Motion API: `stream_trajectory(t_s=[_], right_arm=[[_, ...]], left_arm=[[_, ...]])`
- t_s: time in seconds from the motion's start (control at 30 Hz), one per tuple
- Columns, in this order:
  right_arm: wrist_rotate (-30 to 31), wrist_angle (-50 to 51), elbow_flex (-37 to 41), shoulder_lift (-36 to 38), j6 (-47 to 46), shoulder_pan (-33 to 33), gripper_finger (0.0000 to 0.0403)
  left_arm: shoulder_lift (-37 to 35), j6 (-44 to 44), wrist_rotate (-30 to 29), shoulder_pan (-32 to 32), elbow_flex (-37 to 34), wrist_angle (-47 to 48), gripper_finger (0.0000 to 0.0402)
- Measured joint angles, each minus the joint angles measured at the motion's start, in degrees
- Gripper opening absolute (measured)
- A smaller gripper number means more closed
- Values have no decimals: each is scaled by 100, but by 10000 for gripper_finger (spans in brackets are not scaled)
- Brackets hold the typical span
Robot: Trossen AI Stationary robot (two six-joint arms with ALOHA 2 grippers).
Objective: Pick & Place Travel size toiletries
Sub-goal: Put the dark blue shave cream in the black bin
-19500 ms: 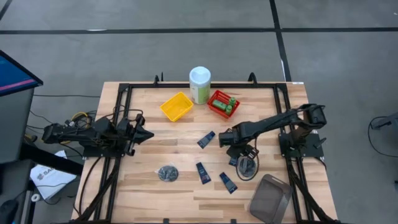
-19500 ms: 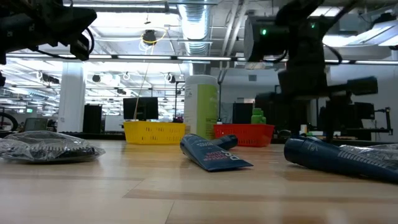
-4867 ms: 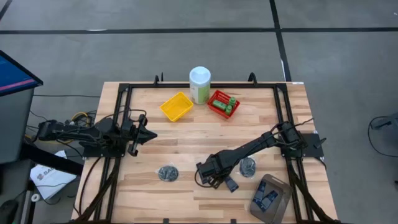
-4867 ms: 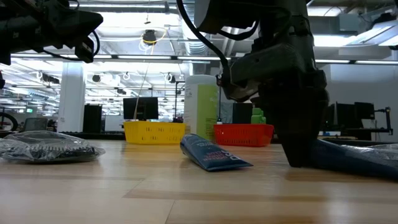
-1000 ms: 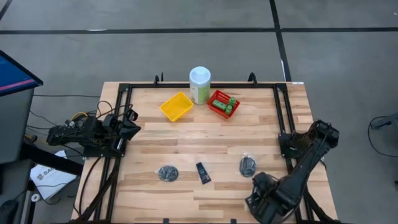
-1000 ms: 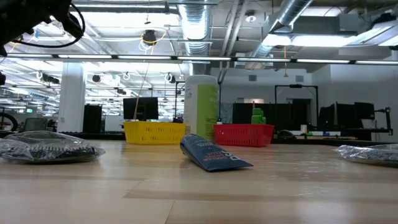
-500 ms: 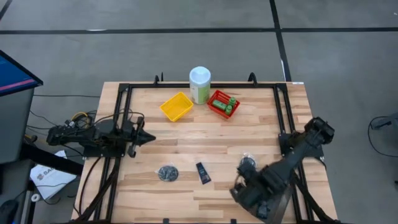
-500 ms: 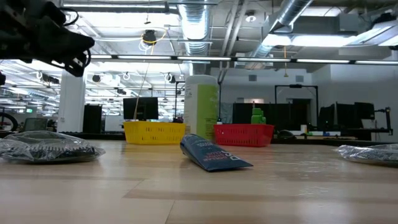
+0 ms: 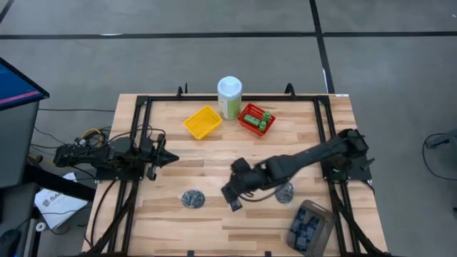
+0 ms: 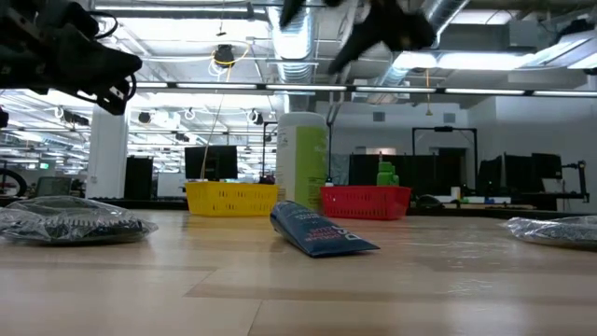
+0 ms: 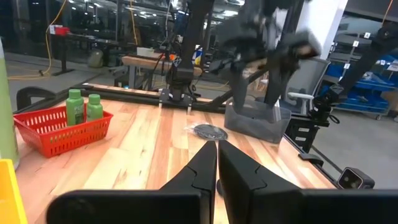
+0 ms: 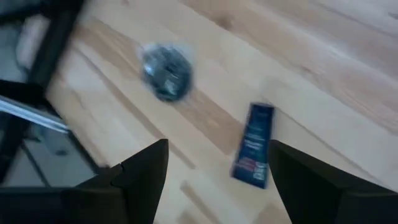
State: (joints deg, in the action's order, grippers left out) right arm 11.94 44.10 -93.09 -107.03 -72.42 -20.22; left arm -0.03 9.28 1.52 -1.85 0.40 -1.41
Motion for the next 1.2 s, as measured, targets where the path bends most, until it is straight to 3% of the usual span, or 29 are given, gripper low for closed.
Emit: stream_trajectory(t_s=[0.27, 0.5, 0.67, 1.0, 1.2], right_arm=[[-1399, -123, 4, -825, 260, 378, 266], [-1914, -61, -386, -1595, 625, 515, 266], [-1942, 207, -1067, -2160, 1038, 579, 266], [-1793, 1857, -2673, -3060, 1656, 644, 266], [-1165, 2904, -3360, -3116, 1689, 648, 266]], left_arm=[[0, 0, 0, 0, 0, -2, 11], [1, 0, 2, 0, -2, -7, 11], [2, 0, 2, 0, -4, -13, 11], [2, 0, 20, 0, -9, -42, 11], [2, 0, 24, 0, -9, -137, 11]])
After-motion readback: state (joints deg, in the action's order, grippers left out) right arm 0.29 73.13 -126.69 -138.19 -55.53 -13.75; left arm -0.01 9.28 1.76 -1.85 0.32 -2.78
